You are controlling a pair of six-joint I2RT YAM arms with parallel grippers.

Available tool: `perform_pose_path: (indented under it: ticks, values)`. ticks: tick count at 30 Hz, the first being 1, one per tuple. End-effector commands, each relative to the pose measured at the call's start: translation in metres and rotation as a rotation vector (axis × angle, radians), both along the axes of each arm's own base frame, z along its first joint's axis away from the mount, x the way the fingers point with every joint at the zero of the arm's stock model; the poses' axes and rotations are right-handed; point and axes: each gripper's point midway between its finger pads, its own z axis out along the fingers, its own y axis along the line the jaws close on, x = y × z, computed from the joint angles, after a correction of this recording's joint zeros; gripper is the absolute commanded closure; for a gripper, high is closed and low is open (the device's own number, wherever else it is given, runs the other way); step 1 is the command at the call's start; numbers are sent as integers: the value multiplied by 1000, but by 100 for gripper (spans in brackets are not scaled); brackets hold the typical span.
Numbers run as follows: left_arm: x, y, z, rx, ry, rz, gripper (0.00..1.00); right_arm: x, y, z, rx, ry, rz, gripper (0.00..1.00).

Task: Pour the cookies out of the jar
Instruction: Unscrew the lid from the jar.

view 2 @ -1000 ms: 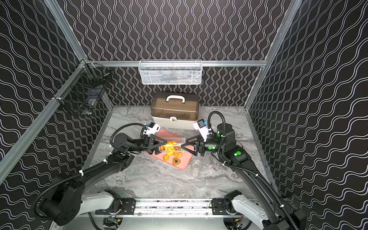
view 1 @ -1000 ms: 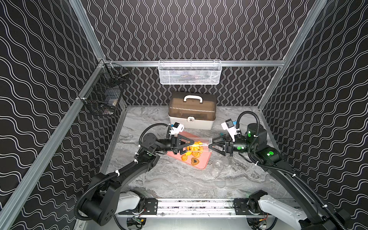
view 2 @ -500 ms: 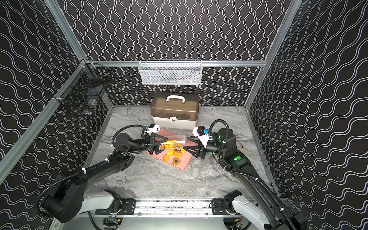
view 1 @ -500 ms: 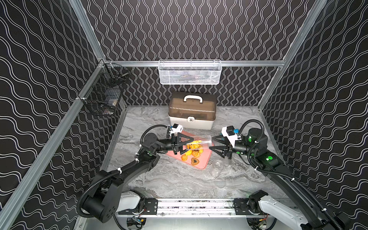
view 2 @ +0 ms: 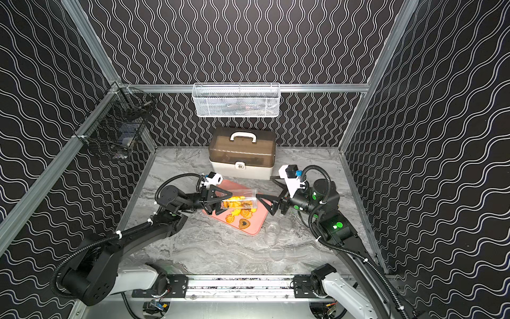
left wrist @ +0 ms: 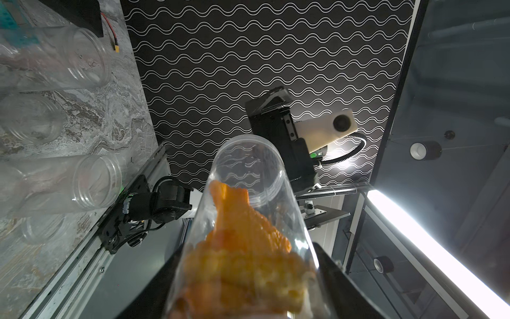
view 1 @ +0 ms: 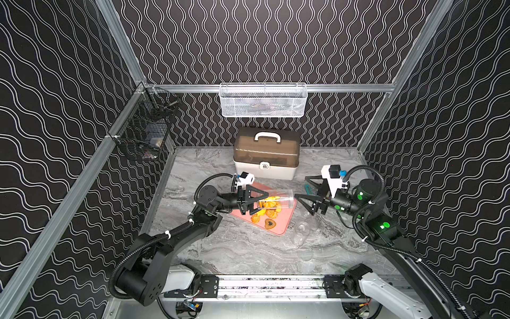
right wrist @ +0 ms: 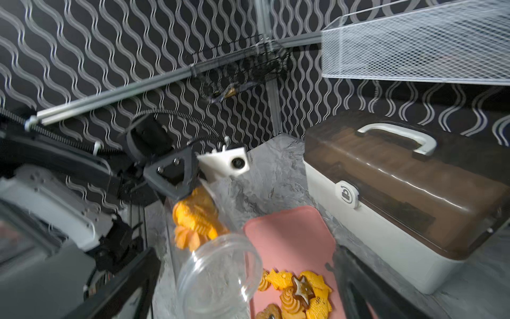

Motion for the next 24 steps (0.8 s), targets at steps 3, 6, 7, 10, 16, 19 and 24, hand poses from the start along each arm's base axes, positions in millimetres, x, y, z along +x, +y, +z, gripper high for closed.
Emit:
perform_pose_path:
  ticks: [3,6,7,10,16,19,24]
  values:
    - [-7,1,3,7,-62,-20,36,13,-9,8,103,395,-134,0]
    - [-8,1,5,26,-80,-26,36,10,2,5,78,572,-87,0]
    - [-7,1,6,32,-85,-28,36,11,5,2,80,623,-79,0]
    - [-7,0,9,46,-106,-34,36,6,14,-1,102,746,-32,0]
    - [-11,1,19,40,-134,-46,36,8,11,-5,155,932,-32,0]
    - [-12,1,24,35,-140,-50,36,10,10,-6,197,1000,-1,0]
    - [-15,2,34,19,-162,-56,35,6,5,-2,282,1055,57,0]
